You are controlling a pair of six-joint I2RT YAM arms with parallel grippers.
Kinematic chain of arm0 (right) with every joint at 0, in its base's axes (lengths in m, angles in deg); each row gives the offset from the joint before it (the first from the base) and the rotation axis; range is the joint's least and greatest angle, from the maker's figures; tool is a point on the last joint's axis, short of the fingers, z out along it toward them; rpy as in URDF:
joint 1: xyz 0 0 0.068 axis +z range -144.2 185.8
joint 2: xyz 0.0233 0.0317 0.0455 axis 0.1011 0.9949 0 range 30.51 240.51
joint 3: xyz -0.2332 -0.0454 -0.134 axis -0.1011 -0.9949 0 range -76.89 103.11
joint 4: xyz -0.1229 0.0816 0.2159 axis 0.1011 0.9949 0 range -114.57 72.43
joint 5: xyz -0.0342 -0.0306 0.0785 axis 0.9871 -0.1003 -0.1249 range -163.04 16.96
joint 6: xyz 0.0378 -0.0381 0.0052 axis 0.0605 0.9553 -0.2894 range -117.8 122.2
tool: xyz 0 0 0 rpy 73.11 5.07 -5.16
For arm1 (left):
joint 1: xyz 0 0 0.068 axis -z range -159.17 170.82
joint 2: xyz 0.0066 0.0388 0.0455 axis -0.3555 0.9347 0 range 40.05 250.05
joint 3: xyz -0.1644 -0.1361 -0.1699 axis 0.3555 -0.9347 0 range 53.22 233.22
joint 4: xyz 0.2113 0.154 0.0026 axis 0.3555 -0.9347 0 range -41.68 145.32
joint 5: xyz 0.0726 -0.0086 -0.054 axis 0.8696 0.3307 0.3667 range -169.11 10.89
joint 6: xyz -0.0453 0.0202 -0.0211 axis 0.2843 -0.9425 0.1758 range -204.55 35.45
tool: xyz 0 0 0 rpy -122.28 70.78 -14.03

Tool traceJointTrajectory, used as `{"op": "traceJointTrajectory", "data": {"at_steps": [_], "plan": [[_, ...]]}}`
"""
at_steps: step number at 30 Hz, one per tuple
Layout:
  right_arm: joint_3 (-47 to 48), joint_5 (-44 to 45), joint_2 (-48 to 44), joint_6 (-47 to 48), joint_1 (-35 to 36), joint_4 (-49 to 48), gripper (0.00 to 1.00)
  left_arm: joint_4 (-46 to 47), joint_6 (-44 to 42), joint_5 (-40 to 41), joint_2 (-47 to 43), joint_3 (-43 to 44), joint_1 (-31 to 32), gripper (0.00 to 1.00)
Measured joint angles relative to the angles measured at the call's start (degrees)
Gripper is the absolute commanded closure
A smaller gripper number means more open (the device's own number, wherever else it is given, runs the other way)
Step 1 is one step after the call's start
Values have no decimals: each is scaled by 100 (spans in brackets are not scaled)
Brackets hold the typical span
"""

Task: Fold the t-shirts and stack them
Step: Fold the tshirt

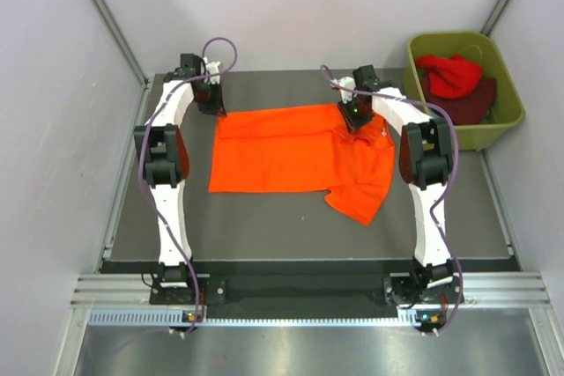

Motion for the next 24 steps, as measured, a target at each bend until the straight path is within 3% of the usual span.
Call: {"op": "traceJointTrajectory", "data": {"at_steps": [11, 19, 24], "plan": [[160, 118, 118, -87, 2, -52, 70, -24, -9, -107, 179, -28, 280, 97], [160, 120, 118, -90, 2, -55, 70, -131, -90, -219, -17, -940, 269, 100], [160, 125, 118, -90, 9, -55, 70, -199, -90, -216, -179, -1054, 249, 100]]}}
